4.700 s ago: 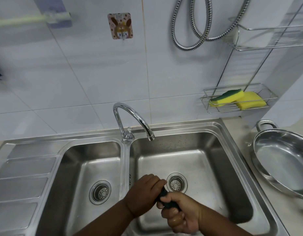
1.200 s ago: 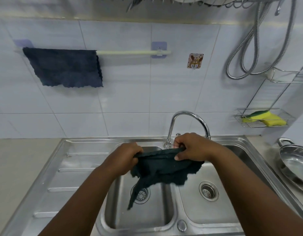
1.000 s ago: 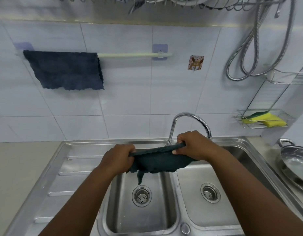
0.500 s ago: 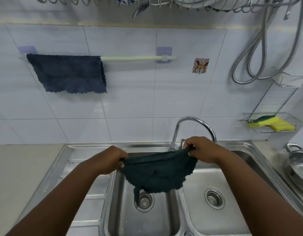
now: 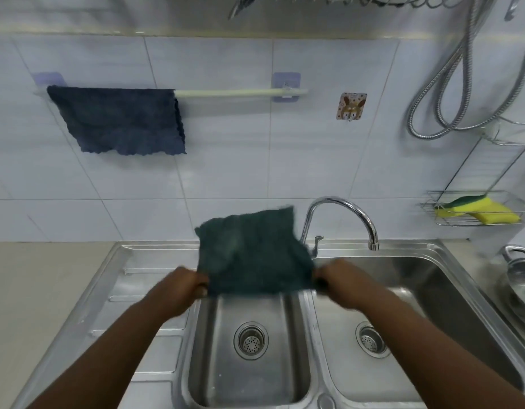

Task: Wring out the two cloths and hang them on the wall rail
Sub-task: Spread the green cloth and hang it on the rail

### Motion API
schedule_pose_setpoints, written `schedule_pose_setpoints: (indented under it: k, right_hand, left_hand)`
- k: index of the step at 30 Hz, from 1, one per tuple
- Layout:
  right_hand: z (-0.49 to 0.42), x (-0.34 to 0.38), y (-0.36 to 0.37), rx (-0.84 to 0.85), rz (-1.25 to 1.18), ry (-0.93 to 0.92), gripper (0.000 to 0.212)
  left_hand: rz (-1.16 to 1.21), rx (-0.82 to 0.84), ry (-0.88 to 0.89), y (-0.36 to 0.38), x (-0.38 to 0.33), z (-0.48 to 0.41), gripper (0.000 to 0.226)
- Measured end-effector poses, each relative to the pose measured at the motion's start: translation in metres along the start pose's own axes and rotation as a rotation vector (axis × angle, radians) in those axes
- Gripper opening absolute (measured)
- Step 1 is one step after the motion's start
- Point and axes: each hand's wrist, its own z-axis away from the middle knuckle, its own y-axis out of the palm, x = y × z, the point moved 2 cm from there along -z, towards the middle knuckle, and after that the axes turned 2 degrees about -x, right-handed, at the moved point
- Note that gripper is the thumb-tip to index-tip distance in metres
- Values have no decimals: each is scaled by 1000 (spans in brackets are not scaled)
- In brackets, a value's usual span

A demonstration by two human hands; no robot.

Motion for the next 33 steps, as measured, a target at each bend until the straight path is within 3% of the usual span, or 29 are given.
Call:
schedule_pose_setpoints:
  k: [1,2,7,9,12,15,20,25,30,33]
  right_hand:
    - [4,-6,18,150,-24,41,8]
    - [6,-11,23,161,-140,87,6]
    - [-2,-17,-4,-86,-560,266,26]
    - [-4,-16,-12,-78,-769,322,16]
    - [-5,-19,-19,-70,-1151,308,2]
    - [-9,-19,-28,-142,-1351,282,8]
    - [-20,-14,-39,-161,-1411,252,10]
    - [-44,-5,-69,-222,-1400,205,12]
    - [-81,3,-126,-501,-1074,246,4]
    - [-106,12,-167,-630,-1092,294,9]
  left_hand:
    - [46,93,-21,11,12,6,15]
    - [99,82,-32,14,17,8,16]
    - [482,-149,-204,-8,3,-2,13]
    - [657,-187,-272,-23,-3,-7,12]
    - [761,-199,-293,-46,-5,-9,11]
    - [759,-139,-280,-67,-6,-8,10]
    - [609,-127,-287,-91,-7,-12,18]
    - [897,-369,-321,-120,-7,-27,10]
    - [892,-615,-363,-162,-14,-51,8]
    - [842,-723,-349,-198,-20,-67,10]
